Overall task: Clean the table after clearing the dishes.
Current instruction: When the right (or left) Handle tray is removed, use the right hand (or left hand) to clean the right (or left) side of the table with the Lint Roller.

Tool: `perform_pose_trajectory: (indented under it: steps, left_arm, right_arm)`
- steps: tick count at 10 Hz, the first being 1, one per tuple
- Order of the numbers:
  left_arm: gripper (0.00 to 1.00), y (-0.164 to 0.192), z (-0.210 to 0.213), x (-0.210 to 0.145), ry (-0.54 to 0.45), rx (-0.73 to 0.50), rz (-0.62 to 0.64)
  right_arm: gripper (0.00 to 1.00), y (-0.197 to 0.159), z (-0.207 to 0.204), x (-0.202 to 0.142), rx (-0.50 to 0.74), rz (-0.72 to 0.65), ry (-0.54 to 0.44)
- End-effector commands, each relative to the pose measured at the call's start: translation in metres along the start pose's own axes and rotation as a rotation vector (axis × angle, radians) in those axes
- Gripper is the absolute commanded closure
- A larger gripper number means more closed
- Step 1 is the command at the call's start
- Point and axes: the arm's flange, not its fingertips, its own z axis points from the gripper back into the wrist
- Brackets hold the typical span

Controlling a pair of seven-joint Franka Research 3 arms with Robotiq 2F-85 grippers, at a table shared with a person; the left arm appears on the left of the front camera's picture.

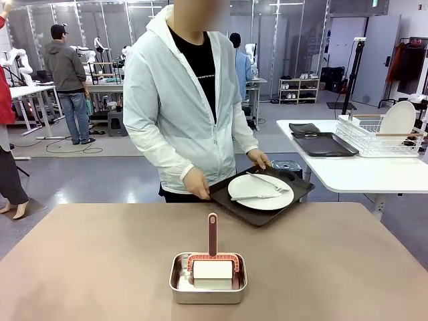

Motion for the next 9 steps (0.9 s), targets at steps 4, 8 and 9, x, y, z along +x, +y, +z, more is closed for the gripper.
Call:
perform_pose_trajectory:
  steps: [4,8,9]
  left_arm:
    - [0.00,0.001,0.002,-0.006,-0.011,-0.001,-0.009]
    - [0.00,0.001,0.002,-0.006,-0.011,-0.001,-0.009]
    - [0.00,0.001,0.002,-0.006,-0.011,-0.001,-0.009]
  right_arm:
    - [0.00,0.000,0.000,0.000,0.000,0.000,0.000]
    - [0.00,0.110,-0.067,0.028,-0.155,0.407,0.366]
    - [0.00,0.136,-0.101,0.034,-0.160,0.483,0.490]
